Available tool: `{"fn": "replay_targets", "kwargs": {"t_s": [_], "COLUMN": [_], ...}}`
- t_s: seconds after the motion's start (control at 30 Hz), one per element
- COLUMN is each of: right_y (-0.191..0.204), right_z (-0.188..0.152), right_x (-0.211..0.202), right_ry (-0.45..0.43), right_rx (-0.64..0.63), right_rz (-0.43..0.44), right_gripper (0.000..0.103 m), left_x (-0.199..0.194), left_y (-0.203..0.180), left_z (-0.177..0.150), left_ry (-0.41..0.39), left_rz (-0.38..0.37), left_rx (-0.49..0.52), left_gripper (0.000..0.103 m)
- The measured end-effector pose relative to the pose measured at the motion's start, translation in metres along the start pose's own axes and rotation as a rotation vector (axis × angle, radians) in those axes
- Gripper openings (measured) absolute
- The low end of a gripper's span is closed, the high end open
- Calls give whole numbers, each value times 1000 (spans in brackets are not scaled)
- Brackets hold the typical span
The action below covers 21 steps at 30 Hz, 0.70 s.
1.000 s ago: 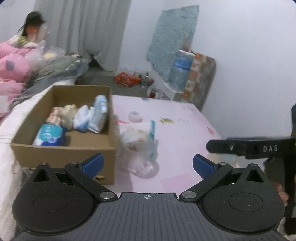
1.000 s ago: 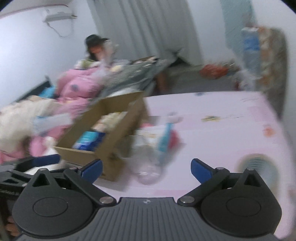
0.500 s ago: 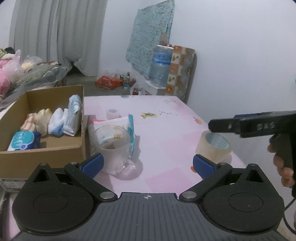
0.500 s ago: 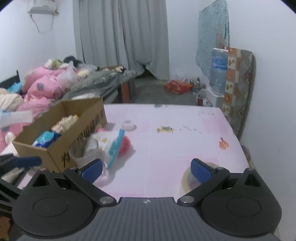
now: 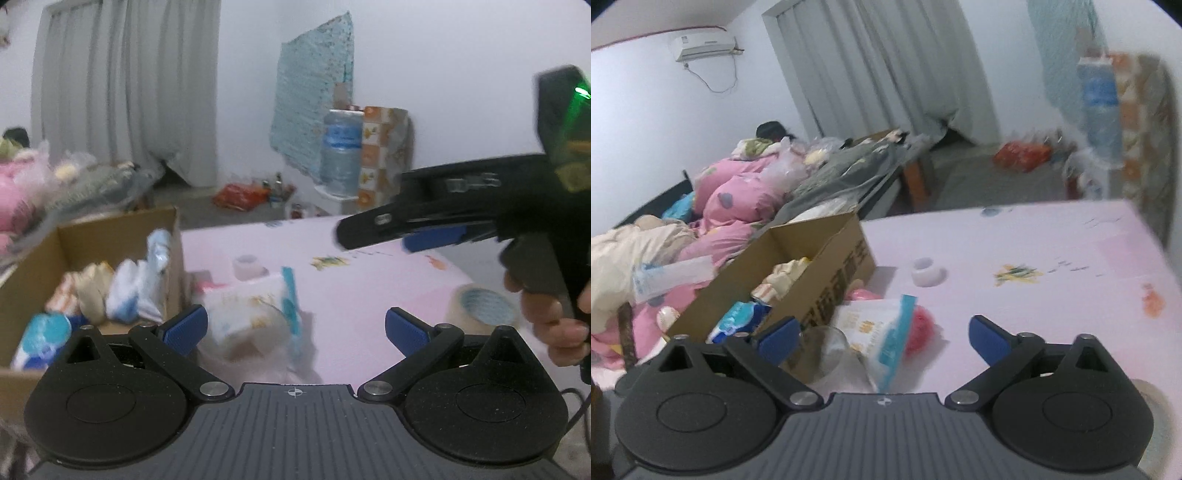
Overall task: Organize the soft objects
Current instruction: 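Reach both grippers to the white cotton-swab bag beside the glass cup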
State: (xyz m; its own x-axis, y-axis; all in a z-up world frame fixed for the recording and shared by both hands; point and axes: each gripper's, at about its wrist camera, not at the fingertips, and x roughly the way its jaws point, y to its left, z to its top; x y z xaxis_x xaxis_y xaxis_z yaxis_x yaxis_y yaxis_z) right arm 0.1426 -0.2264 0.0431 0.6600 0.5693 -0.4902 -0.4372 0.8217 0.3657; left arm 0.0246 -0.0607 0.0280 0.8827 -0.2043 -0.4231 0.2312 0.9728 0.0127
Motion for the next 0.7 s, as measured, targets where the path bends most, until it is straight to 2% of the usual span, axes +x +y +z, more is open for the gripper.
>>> {"fn": "replay_targets", "kwargs": {"t_s": [0.1,0.23,0.3,0.37,0.4,0.47,0.7], "right_y": [-9,-32,-42,-48,-50,-53,-56], "right_z": [7,10,8,5,4,0,-3], "right_x": [33,78,94,105,109,117,96], "right_ry": [45,124,141,150,156,182,152], "right_rx": [49,172,224,256,269,300,287], "right_rz": [23,53,62,76,89,110,53], "right_gripper": [61,61,57,51,47,27,25], "left_x": [11,20,22,25,26,28,29], "left_y": [0,4,6,9,10,12,12], "left_z": [2,2,1,0,0,-1,-3], "left_ry": [0,17,21,31,36,44,43], "left_rz": [13,-24,-31,-39,-43,-48,-48], "left_rx": [5,-15,-23,-33,-40,-49,-34], "left_gripper": [100,91,83,80,78,75,74]}}
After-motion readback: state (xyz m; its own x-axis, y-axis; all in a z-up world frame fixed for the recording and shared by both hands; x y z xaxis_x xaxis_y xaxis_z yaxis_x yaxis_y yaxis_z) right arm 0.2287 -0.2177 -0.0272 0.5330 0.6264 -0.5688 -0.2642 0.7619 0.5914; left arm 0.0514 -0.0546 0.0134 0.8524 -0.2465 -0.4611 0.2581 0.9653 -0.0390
